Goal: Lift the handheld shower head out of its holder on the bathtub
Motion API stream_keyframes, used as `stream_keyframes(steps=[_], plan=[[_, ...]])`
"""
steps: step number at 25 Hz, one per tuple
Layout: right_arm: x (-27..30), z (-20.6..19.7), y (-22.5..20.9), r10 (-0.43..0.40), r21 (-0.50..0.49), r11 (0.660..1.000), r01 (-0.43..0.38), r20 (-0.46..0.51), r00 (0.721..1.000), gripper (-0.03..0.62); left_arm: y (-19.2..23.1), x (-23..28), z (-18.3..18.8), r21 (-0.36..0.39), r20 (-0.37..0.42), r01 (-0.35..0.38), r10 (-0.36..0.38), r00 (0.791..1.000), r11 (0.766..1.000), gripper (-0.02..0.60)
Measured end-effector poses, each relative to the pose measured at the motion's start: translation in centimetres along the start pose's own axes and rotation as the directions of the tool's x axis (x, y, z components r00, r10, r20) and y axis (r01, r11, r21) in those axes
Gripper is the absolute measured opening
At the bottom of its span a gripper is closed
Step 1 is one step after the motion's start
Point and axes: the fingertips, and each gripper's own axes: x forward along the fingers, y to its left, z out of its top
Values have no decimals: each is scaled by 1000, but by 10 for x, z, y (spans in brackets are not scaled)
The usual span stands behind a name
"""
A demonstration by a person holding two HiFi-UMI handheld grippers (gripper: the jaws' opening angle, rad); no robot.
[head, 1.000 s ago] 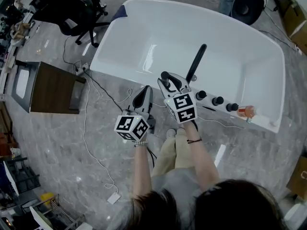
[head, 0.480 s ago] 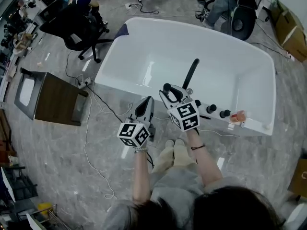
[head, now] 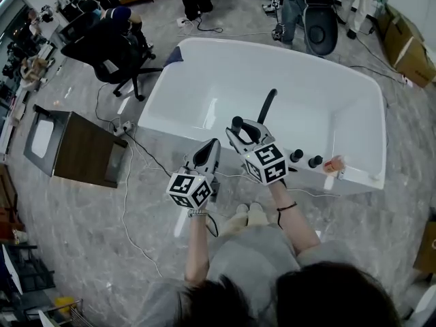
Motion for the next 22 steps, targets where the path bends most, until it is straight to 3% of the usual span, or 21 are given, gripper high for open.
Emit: stream_keyframes(steps=[22], plan=[[-44, 67, 20, 45, -4, 999, -45, 146, 988, 138, -35, -16, 55, 101, 35, 97, -101, 994, 990, 5]])
